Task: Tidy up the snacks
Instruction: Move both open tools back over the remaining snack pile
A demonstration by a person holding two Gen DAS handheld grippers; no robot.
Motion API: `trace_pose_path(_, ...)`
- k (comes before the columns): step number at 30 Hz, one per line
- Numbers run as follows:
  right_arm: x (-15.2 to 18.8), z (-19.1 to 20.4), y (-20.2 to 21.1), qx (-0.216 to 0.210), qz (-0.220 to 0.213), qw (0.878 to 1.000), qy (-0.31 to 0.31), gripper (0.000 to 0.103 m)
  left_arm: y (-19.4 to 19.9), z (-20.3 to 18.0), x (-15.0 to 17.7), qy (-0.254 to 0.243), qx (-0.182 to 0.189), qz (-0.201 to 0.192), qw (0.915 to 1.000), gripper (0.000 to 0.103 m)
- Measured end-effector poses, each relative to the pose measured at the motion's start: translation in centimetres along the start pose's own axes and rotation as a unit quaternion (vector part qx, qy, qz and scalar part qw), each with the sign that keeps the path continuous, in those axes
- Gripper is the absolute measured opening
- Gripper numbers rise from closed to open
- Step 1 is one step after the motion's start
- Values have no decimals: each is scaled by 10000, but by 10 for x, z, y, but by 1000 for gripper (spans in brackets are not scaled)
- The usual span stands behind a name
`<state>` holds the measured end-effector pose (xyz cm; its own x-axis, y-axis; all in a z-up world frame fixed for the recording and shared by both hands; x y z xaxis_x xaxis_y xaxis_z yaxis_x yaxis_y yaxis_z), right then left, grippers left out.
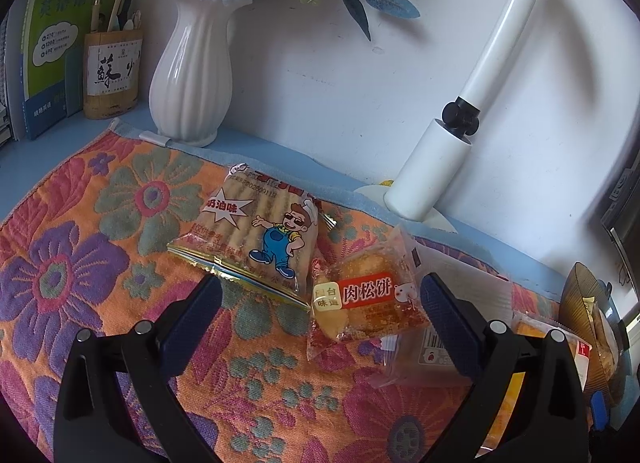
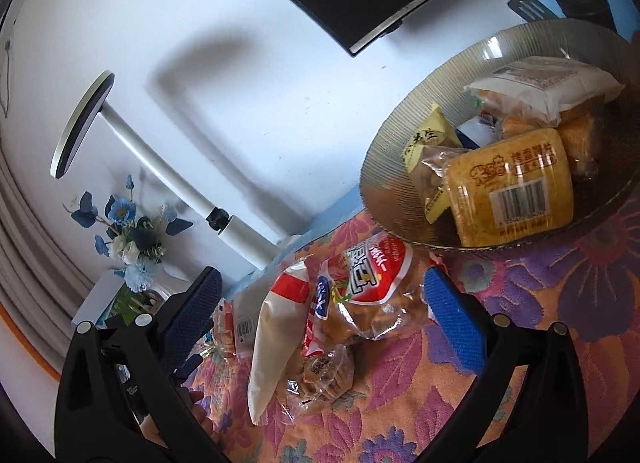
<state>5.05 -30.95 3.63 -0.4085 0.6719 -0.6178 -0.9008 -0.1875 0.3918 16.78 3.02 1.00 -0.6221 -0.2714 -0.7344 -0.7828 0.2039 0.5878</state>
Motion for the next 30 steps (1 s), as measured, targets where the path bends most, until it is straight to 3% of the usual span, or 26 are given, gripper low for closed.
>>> trace_pose_path(8, -1, -16, -1, 168, 29, 9992, -368, 100, 0, 0, 0, 9, -2, -1, 10000, 98)
trace_pose_path(30, 7, -17, -16, 308, 407, 9979, -390, 100, -4, -1, 3, 54, -13, 78, 10000, 98)
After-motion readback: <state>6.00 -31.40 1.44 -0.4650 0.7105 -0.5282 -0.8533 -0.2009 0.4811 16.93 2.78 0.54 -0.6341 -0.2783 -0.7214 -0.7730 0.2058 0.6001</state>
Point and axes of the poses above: each gripper's, at about its wrist camera, not at the fingertips, and y roughly against the way its jaws point, z to its left, x to its underside, the point moved 6 cm from there along -y, roughly the way its jaws point, and after that the axes turned 4 degrees about x, right-handed, at the moved point
